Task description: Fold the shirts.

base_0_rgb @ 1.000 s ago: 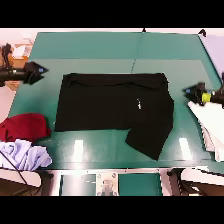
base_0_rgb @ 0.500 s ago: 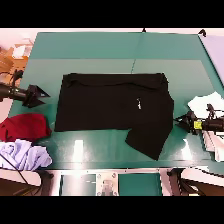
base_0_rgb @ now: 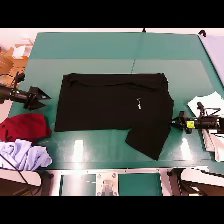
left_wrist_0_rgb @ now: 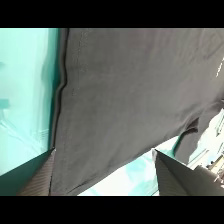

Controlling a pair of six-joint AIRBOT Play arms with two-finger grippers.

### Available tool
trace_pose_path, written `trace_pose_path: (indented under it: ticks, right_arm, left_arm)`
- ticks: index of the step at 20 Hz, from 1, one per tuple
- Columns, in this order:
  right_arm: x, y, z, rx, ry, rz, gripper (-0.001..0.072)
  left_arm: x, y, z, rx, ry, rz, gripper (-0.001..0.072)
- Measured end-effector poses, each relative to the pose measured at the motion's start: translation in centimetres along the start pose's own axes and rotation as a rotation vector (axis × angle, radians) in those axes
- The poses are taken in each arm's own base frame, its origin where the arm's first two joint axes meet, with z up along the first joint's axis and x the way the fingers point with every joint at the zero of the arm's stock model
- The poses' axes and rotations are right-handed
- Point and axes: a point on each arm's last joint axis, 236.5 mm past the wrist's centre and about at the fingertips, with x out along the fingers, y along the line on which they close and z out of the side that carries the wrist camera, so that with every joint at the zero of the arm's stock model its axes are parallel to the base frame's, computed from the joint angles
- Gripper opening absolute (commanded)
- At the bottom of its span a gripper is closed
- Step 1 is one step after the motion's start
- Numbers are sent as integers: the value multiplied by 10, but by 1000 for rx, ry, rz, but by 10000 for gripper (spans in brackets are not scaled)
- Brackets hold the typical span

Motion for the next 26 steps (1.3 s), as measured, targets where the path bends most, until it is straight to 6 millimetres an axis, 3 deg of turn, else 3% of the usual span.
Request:
trace_pose_path:
  ticks: [1, 2, 8, 11, 14, 16, 19, 20, 22, 23, 24, 26]
  right_arm:
    - [-1, 2, 3, -10, -3, -1, 23]
    - [-3, 4, 6, -18, -9, -1, 22]
    - [-32, -4, 45, -26, -117, -42, 23]
    - [-44, -11, 52, 11, -148, -31, 24]
    - [-47, -14, 53, 25, -154, -26, 30]
    - [-48, -14, 53, 23, -154, -25, 98]
    - [-48, -14, 53, 21, -155, -22, 116]
    - [-48, -13, 53, 21, -156, -20, 199]
    - [-48, -11, 54, 24, -158, -9, 209]
    - [-48, -9, 54, 26, -160, -3, 252]
    - [-48, -8, 55, 28, -161, 4, 338]
    - [-49, -6, 54, 31, -158, 15, 449]
  left_arm:
    - [0, -1, -1, 0, 3, -3, 706]
    - [0, -1, -2, -1, 6, -4, 594]
    - [16, -13, -18, 13, 83, 1, 597]
    - [39, -13, -46, 11, 172, 57, 598]
    - [63, -10, -88, -32, 271, 101, 597]
    - [73, -3, -113, -66, 299, 134, 597]
    - [87, 7, -135, -109, 288, 167, 596]
    - [92, 8, -141, -126, 288, 164, 596]
    - [106, 1, -153, -145, 290, 136, 595]
    - [114, -4, -155, -136, 282, 125, 594]
    - [122, -9, -155, -129, 266, 109, 537]
    - [134, -11, -151, -91, 229, 110, 77]
